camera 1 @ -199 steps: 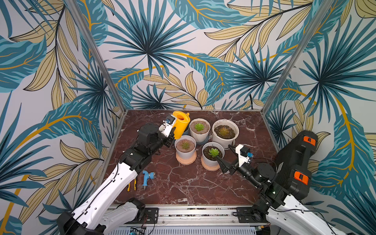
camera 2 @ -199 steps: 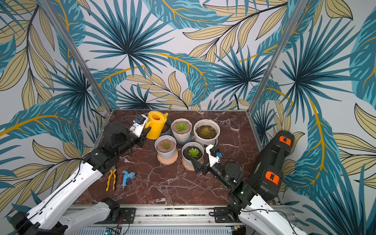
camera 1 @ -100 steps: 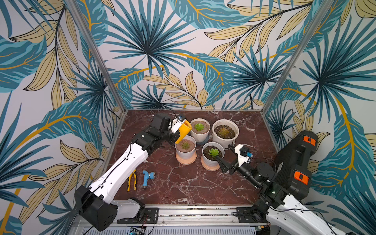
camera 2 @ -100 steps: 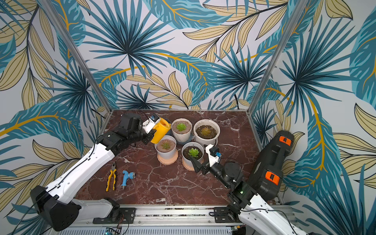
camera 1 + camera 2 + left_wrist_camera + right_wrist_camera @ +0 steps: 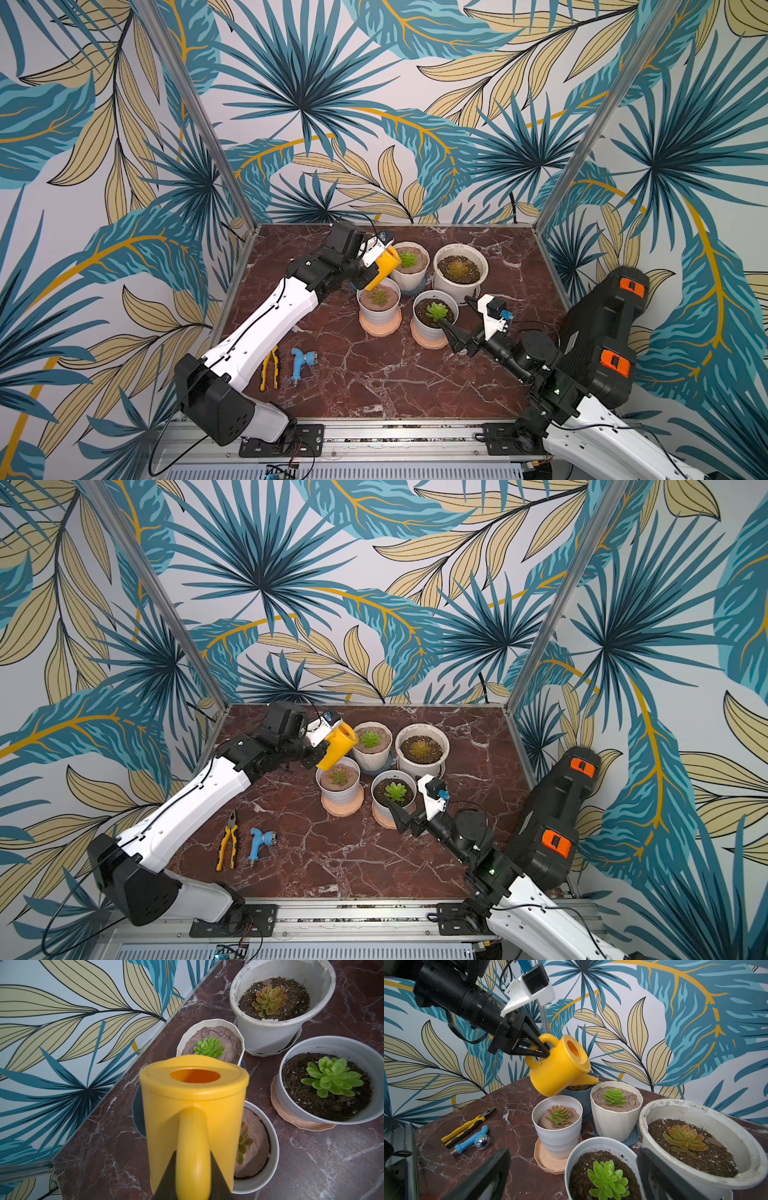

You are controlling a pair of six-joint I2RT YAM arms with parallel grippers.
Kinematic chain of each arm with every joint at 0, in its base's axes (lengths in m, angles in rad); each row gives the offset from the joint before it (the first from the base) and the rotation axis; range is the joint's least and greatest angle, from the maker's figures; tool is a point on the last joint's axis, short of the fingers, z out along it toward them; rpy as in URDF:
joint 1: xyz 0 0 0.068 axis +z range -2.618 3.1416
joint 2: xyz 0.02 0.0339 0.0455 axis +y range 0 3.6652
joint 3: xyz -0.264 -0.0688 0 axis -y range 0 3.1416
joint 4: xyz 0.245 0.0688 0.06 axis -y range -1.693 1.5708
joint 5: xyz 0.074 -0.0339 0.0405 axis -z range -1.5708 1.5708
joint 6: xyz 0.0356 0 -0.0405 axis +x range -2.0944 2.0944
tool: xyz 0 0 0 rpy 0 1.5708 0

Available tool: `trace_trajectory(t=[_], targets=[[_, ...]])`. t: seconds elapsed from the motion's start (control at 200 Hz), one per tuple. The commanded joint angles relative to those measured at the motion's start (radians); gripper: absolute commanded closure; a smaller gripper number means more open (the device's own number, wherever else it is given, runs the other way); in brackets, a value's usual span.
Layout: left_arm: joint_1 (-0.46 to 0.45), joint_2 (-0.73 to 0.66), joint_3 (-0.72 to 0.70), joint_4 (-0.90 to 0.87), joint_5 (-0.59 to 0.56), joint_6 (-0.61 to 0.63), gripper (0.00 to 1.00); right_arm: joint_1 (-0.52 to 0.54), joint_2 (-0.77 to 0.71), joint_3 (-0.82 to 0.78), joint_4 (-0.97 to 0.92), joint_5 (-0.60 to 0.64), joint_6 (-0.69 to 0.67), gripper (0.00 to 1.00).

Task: Water the succulent around the soil edge
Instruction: Water the soil of the potted plant with water.

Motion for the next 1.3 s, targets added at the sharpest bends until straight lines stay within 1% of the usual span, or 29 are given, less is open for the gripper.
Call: trace_trajectory(t=[0.0,0.1,0.23,0.446,0.561,0.676,0.696,0.756,0.836,0.951,1.061,1.297], targets=[[-0.007,0.023,0.087,-0.049,-0.043,0.044,1.00,0.005,-0.003,0.007,0.004,0.003,-0.006,0.00],[-0.015,0.050,0.118,-0.087,-0.073,0.070,1.00,0.005,-0.003,0.008,0.002,0.003,-0.007,0.01],[-0.024,0.069,0.140,-0.105,-0.077,0.080,1.00,0.005,-0.002,0.008,0.003,-0.001,-0.005,0.00],[-0.031,0.069,0.144,-0.049,-0.026,0.046,1.00,0.005,-0.003,0.009,0.000,-0.004,-0.006,0.01],[-0.032,0.085,0.154,-0.049,-0.024,0.033,1.00,0.004,-0.004,0.010,-0.001,-0.004,-0.007,0.00],[-0.032,0.116,0.180,-0.077,-0.075,0.029,1.00,0.004,-0.004,0.011,-0.001,-0.005,-0.007,0.00],[-0.032,0.121,0.187,-0.083,-0.114,0.030,1.00,0.005,-0.004,0.011,0.001,-0.006,-0.006,0.00],[-0.032,0.140,0.209,-0.102,-0.154,0.032,1.00,0.004,-0.004,0.011,0.000,-0.006,-0.007,0.00],[-0.033,0.167,0.240,-0.120,-0.176,0.037,1.00,0.006,-0.004,0.011,0.000,-0.008,-0.004,0.00],[-0.031,0.205,0.283,-0.126,-0.172,0.036,1.00,0.005,-0.006,0.012,-0.003,-0.010,-0.005,0.00],[-0.032,0.234,0.315,-0.129,-0.145,0.031,1.00,0.006,-0.009,0.012,-0.006,-0.009,-0.007,0.00],[-0.032,0.251,0.343,-0.125,-0.138,0.027,1.00,0.005,-0.007,0.012,-0.004,-0.010,-0.006,0.01]])
